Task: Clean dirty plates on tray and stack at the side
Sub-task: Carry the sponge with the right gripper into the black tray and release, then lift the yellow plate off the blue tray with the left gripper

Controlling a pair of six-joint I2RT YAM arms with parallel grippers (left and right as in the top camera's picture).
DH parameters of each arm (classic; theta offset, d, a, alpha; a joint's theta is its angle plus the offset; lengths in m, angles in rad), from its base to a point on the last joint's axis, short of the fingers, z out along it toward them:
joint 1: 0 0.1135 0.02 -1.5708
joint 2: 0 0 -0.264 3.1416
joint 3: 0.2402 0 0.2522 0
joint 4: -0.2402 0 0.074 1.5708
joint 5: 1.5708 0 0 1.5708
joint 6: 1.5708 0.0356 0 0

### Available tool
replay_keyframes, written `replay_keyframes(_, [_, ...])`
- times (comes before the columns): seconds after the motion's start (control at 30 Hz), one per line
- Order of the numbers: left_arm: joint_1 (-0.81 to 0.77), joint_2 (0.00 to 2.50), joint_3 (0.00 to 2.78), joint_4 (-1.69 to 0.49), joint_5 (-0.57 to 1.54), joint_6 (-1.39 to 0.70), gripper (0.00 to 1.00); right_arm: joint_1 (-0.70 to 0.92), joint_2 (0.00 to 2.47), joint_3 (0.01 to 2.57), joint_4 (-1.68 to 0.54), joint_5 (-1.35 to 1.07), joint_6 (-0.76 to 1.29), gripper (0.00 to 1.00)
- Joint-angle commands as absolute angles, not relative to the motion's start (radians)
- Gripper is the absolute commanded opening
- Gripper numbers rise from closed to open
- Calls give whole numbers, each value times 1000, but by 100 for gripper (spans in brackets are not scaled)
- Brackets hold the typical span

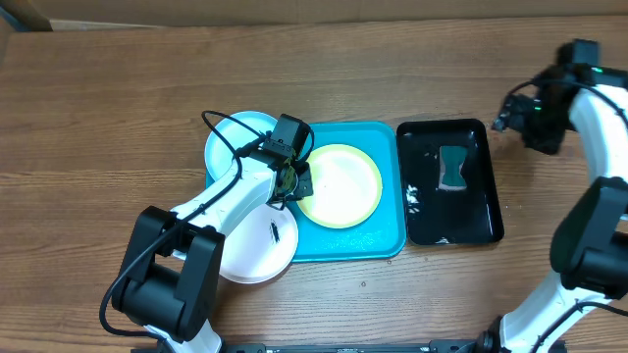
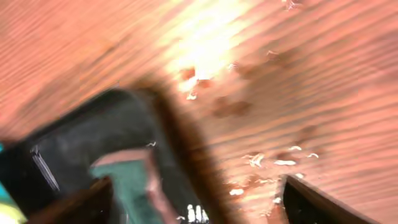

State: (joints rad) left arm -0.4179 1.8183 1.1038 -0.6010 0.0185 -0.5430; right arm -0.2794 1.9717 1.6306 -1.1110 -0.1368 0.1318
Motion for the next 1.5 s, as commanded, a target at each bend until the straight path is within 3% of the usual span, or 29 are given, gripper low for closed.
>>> replay_keyframes(0.0, [-419, 1841, 1102, -600, 18, -519, 12, -317, 1940, 1649, -1123, -132, 131, 100])
replay_keyframes(0.8, [-419, 1844, 1102, -600, 19, -516, 16, -336, 1940, 1649, -1100, -132, 131, 100])
replay_keyframes(1.03, [-419, 1844, 1102, -598, 19, -516, 4, -336, 1940, 1649, -1100, -131, 131, 100])
replay_keyframes(1.47, [-384, 1810, 1325, -772, 45, -497, 4, -336, 1940, 1649, -1100, -131, 131, 100])
